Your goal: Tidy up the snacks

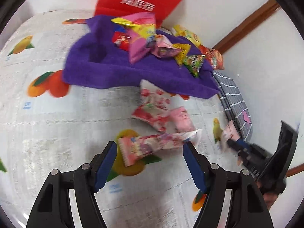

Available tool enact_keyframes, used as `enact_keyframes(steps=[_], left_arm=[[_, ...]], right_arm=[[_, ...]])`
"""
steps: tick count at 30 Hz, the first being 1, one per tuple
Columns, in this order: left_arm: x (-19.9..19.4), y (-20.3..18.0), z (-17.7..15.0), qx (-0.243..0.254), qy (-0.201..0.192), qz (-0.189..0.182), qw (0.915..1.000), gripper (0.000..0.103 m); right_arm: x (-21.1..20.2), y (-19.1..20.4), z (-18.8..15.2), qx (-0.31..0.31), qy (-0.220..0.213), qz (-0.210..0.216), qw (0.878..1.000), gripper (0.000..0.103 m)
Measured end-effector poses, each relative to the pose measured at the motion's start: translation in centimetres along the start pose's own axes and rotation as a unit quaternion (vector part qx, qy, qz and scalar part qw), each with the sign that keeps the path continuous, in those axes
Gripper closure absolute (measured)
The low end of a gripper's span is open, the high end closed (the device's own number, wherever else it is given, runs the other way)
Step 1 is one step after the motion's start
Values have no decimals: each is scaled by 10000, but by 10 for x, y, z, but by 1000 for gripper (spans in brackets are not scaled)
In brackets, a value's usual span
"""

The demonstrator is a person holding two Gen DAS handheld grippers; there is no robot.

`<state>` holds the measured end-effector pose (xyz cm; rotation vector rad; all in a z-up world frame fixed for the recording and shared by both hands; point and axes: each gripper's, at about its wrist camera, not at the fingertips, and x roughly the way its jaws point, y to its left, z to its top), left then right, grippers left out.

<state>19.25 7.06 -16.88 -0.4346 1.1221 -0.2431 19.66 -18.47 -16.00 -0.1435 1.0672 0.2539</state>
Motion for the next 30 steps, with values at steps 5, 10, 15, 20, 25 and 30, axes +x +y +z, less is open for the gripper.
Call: enact_keyframes(steps=[5, 10, 15, 20, 25, 30], left_arm=[[22, -16, 11, 96, 113, -103, 9998, 33], [30, -23, 7, 283, 187, -35, 9994, 33], [26, -20, -4, 240, 495, -360, 9978, 33], [14, -13, -18, 297, 539, -175, 9980, 33], [-2, -13, -29, 465, 381, 71, 9982, 33], [-6, -19, -29, 578, 295, 253, 9976, 33]], right_arm=[[2, 10, -7, -246, -53, 382, 9990, 57], [-7, 1, -12, -315, -327, 373, 9983, 40], [-6, -10, -16, -354, -401, 429, 9976, 38], [8, -4, -15, -757, -385, 444, 9954, 35], [31, 8, -15, -1278, -335, 48, 9912, 35], [39, 3, -5, -1006, -558, 143, 9933, 36]])
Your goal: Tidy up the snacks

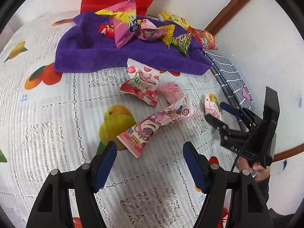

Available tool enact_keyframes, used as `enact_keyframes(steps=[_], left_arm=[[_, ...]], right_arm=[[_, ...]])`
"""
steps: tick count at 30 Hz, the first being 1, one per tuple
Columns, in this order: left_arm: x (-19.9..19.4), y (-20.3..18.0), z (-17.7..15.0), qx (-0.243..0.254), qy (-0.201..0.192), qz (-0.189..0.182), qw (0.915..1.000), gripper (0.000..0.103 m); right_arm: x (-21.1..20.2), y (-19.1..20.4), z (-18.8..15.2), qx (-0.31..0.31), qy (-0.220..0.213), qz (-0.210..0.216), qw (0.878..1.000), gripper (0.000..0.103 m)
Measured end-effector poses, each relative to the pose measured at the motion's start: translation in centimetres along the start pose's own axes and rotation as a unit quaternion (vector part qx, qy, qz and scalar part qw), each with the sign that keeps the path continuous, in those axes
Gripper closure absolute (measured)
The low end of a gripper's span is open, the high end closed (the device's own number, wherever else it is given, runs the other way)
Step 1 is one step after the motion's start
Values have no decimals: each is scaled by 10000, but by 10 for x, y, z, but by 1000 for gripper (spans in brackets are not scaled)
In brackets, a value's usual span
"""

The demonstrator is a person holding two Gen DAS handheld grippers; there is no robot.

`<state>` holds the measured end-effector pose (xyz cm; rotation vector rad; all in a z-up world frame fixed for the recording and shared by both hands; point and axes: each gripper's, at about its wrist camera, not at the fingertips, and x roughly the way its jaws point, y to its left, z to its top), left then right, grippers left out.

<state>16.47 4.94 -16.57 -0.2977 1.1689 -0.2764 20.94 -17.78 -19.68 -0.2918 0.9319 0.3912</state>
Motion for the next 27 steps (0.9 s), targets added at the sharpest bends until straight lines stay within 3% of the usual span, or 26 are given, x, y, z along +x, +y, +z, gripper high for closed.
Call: enact_keyframes(steps=[4, 10, 16, 19, 24, 27], left_arm=[[2, -12, 5, 281, -118, 173, 9994, 33], [15, -35, 17, 919, -251, 701, 9930, 33], [50, -52, 17, 1531, 133, 857, 9844, 33], [63, -57, 15, 1612, 131, 1135, 9803, 35], [57, -58, 14, 1581, -22, 1183, 9803, 70], [47, -54, 11, 1495, -56, 1127, 9823, 80]], right_arm=[[8, -3, 2, 170, 2, 215, 9996, 62], [-1, -22, -9, 763, -67, 290, 9966, 63], [-20, -45, -33, 1426, -50, 462, 9887, 63], [-28, -47, -38, 1548, -49, 527, 9865, 63], [-40, -44, -37, 1631, -98, 560, 9850, 63], [-46, -40, -33, 1686, -140, 634, 9836, 63]])
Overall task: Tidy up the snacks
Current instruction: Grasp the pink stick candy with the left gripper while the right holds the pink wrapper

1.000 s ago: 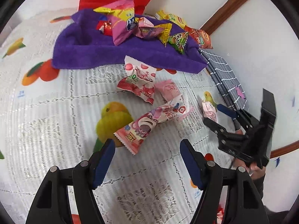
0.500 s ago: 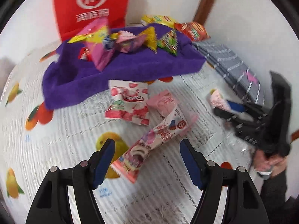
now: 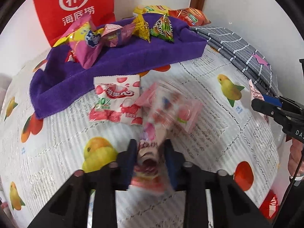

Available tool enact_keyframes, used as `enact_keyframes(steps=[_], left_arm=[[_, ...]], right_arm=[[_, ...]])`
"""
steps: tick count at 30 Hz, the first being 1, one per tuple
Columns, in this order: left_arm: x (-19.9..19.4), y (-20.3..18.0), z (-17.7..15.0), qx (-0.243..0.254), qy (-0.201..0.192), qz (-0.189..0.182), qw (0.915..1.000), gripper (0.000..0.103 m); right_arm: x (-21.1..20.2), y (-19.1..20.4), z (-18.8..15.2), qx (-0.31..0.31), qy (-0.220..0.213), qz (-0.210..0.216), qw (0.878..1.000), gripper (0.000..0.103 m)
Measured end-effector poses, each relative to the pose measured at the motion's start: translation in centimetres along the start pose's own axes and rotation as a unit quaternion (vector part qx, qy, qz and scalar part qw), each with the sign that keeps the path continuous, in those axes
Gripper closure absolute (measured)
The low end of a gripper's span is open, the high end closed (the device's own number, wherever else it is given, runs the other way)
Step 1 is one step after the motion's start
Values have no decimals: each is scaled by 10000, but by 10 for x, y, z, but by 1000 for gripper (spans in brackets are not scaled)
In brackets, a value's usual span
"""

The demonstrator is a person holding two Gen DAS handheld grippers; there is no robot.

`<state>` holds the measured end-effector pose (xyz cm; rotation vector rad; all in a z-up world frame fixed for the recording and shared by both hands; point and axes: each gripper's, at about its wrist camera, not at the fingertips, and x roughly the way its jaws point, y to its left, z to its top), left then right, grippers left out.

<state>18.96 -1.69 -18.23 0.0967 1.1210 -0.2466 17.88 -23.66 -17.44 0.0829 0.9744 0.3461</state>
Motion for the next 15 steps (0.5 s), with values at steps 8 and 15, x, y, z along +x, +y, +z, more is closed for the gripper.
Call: enact_keyframes(steps=[8, 15], left_arm=[[-31, 21, -12, -405, -271, -275, 9984, 81], [-55, 51, -6, -1076, -509, -670, 9906, 81]], right_arm=[[-10, 25, 7, -93, -19, 34, 9999, 63], [-27, 45, 25, -92, -204, 62, 9997, 63]])
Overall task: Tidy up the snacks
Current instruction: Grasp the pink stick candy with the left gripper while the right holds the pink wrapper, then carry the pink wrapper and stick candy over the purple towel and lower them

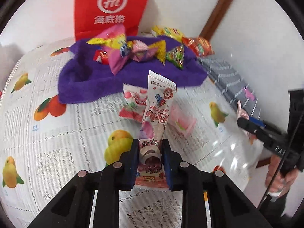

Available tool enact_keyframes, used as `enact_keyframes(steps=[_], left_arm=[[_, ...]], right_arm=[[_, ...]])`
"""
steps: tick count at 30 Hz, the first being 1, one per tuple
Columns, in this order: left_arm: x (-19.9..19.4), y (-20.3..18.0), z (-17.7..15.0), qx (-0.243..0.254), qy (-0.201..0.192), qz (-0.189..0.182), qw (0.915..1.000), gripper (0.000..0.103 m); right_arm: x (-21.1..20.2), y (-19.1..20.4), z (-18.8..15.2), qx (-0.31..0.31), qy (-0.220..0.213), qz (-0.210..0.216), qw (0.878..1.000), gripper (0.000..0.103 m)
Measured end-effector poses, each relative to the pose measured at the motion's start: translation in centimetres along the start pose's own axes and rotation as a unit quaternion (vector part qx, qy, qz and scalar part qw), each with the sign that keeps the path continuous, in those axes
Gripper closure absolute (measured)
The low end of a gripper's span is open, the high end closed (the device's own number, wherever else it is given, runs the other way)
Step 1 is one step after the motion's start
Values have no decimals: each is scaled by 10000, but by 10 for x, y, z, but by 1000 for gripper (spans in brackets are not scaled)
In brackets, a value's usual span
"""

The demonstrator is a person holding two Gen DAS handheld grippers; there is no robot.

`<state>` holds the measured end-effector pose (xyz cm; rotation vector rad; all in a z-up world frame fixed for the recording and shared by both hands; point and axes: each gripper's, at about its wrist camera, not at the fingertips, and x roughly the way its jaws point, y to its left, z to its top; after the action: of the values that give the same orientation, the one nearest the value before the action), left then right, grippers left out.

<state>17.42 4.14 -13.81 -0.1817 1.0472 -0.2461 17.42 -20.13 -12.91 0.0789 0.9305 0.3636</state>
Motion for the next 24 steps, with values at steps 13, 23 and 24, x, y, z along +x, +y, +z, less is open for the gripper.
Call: enact_keyframes(steps=[13, 23, 24], left_arm=[[-36, 32, 62, -611, -441, -81, 9971, 81], [-30, 61, 106, -1204, -870, 15, 9889, 81], [-26, 65, 109, -1301, -904, -3, 9874, 81]], right_arm=[[-16, 25, 84, 67, -547, -130, 9984, 63], [34, 25, 145, 64, -750, -17, 9972, 63], [40, 24, 147, 73, -738, 40, 9972, 63]])
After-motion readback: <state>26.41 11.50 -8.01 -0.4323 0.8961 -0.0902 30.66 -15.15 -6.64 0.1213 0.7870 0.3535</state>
